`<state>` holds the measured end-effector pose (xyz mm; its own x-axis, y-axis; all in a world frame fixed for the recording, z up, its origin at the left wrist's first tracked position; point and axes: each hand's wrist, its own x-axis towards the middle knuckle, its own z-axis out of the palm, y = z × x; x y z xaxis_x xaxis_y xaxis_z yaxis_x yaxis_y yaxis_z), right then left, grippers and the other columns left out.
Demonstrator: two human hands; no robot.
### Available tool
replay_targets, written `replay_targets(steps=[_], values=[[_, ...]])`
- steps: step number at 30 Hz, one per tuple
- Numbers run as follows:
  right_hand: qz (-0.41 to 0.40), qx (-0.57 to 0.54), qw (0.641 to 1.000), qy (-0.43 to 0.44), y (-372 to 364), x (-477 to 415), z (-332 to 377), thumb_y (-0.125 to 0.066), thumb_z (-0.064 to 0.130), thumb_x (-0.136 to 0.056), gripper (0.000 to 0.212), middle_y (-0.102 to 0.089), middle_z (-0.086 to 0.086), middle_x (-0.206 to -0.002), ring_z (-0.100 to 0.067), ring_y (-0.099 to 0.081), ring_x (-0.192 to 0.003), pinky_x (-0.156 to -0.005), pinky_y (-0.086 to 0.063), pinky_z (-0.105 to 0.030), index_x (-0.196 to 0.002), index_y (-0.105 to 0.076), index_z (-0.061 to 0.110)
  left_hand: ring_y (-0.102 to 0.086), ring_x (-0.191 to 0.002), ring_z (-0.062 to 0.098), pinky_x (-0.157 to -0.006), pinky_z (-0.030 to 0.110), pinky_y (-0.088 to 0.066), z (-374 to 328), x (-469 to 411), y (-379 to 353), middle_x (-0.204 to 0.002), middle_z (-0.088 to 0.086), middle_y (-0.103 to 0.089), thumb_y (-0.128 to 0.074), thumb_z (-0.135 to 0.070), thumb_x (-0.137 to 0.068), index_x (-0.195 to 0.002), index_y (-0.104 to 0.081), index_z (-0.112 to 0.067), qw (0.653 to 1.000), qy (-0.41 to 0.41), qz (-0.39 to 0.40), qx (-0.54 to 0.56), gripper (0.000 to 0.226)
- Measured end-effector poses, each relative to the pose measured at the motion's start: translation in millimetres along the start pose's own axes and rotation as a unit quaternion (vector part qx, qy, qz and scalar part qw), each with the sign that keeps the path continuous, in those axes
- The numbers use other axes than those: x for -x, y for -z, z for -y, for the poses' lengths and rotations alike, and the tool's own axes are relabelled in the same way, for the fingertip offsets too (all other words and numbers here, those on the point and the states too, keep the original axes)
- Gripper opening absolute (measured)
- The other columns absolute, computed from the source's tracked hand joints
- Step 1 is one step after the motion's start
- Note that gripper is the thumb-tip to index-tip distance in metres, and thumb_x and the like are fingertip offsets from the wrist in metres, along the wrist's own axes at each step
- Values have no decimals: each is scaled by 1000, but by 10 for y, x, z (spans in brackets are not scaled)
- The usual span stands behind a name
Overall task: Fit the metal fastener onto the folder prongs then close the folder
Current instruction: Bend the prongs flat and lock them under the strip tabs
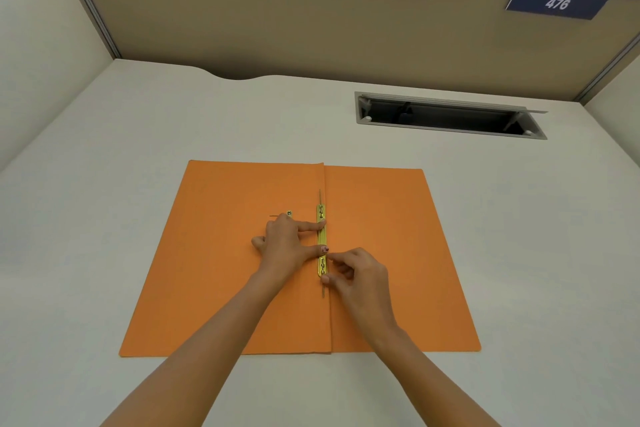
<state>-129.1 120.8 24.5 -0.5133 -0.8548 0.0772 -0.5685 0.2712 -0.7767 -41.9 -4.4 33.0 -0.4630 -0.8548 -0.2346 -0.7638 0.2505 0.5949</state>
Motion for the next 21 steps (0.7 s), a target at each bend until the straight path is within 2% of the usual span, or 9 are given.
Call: replay_targets(steps=[3, 6, 10, 13, 15, 18, 21], values=[[8, 6, 1000, 4, -39, -45, -3, -83, 9, -67, 33, -66, -1, -87, -7, -58, -76, -73, -43, -8, -98, -75, 13, -41, -121, 23, -77, 35, -22, 10, -10, -11, -115, -3, -52, -75, -53, -66, -108, -61, -56, 1000, 3, -3, 6, 45], [10, 8, 1000, 9, -52, -46, -17, -83, 8, -66, 32, -67, -2, -88, -11, -60, -79, -74, -45, -12, -97, -75, 12, -40, -121, 22, -79, 36, -23, 1, -12, -8, -115, -1, -51, -75, -52, -66, -109, -61, -55, 1000, 6, -3, 2, 45], [10, -1, 1000, 13, -43, -51, -41, -83, 9, -67, 29, -66, 1, -87, -1, -56, -74, -72, -42, -6, -95, -75, 13, -41, -120, 22, -78, 35, -22, -12, 13, -3, -111, -3, -49, -75, -50, -68, -109, -61, -55, 1000, 10, -7, 8, 44], [-18, -16, 1000, 16, -44, -49, -71, -77, 11, -75, 18, -65, 1, -86, 7, -54, -73, -71, -40, -2, -93, -74, 14, -41, -118, 21, -80, 36, -22, -6, 72, -13, -110, -4, -48, -70, -51, -72, -112, -57, -57, 1000, 7, -10, 10, 42], [-52, -18, 998, 24, -52, -29, -96, -70, 14, -84, 13, -64, 2, -92, 3, -57, -83, -75, -38, -1, -96, -73, 14, -41, -117, 19, -84, 37, -23, 7, 115, -22, -112, -5, -49, -65, -52, -76, -115, -55, -56, 1000, 3, -15, 22, 40], [-62, 0, 997, 51, -62, 23, -137, -61, 16, -90, 20, -62, 4, -106, -12, -57, -100, -87, -35, -4, -108, -68, 15, -46, -118, 16, -92, 40, -26, 53, 190, -22, -117, -8, -54, -63, -48, -80, -117, -57, -51, 997, 3, -29, 74, 38], [-29, 9, 997, 64, -65, 60, -167, -58, 19, -93, 32, -60, 2, -124, -12, -52, -117, -100, -37, -18, -125, -60, 18, -54, -111, 10, -103, 43, -36, 133, 338, -7, -117, -8, -58, -65, -39, -82, -116, -61, -44, 982, -18, -64, 174, 35]])
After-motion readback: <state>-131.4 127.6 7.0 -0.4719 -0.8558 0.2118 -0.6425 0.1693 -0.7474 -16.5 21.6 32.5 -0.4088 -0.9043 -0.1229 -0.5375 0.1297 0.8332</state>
